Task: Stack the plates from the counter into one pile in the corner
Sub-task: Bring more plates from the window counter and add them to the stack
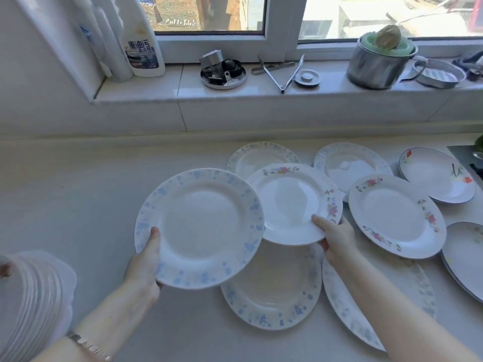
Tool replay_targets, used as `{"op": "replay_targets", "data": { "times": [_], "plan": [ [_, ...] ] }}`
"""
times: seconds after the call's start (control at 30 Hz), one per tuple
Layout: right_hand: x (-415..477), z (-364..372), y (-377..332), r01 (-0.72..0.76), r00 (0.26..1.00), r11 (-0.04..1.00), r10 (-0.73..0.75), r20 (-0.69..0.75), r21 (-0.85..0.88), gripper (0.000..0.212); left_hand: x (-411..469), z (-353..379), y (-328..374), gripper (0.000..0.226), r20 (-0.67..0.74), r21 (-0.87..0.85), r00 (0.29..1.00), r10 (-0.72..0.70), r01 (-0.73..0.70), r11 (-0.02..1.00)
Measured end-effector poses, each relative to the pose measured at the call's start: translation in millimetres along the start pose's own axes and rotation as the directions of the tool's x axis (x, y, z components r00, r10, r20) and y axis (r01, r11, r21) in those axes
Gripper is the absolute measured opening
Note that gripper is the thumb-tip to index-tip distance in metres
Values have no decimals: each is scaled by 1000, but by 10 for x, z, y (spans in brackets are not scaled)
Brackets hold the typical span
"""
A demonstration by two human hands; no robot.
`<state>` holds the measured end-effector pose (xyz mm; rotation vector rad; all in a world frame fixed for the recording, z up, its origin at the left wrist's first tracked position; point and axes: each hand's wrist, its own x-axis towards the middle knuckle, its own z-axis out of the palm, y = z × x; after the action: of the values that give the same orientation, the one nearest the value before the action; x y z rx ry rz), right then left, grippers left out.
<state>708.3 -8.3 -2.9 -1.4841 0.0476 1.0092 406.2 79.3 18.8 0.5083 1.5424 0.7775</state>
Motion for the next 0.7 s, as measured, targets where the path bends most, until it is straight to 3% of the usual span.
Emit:
{"op": "replay_targets", "data": {
  "times": [0.2, 0.3, 0.53, 0.7],
  "plan": [
    [-520, 699, 148, -195, 943, 965, 136, 304, 174, 19, -73, -963, 283, 31, -46, -115, 996, 74, -78, 990],
    [-817, 1124, 285, -266, 905, 939, 166, 392, 217, 23, -188, -1527, 481, 29, -133, -147, 984, 122, -141, 979],
    [-1366, 2050, 736, -363, 831, 914, 229, 507, 182, 23, -283, -2781, 695, 28, -426, -122, 889, 169, -241, 963],
    [-1732, 2551, 1051, -365, 817, 927, 277, 507, 82, 20, -84, -3438, 639, 49, -539, -175, 835, 106, -234, 956]
  ]
}}
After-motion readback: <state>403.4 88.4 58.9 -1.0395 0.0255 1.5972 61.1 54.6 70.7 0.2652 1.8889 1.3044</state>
